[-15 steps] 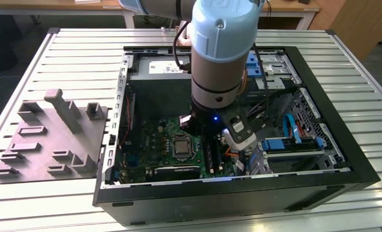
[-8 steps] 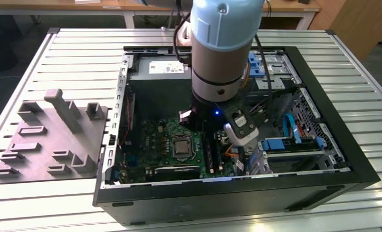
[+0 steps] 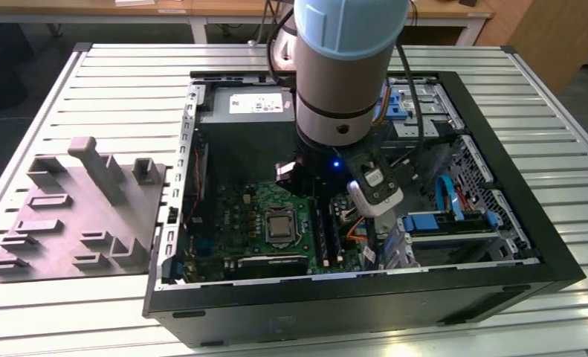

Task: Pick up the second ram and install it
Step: 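Insert the second ram into the second slot, then press down the second ram until it locks into place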

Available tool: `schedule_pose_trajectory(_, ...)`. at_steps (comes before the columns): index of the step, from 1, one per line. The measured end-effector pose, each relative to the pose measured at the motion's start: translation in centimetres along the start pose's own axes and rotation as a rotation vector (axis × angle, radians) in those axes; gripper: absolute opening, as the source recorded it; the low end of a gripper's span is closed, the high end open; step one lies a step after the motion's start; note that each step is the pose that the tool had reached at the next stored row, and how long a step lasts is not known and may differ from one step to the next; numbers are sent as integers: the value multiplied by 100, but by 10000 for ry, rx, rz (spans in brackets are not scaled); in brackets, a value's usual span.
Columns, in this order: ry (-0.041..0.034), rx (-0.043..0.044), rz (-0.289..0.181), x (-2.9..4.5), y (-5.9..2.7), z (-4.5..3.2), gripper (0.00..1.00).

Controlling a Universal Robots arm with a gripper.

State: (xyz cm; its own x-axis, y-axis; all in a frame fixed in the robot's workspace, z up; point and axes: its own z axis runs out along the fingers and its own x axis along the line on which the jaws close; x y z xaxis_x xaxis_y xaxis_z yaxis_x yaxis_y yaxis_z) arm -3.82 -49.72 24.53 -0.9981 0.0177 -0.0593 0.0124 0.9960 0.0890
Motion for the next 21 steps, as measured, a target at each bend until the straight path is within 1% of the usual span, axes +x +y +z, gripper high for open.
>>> schedule_pose_trajectory(10, 0, 2, 0, 0, 0, -5, 18)
schedule_pose_trajectory(11, 0, 1, 0, 0, 0, -5, 11)
schedule_pose_trajectory(12, 0, 2, -1, -1, 0, -6, 10)
schedule_pose_trajectory(21, 0, 2, 0, -1, 1, -17, 10)
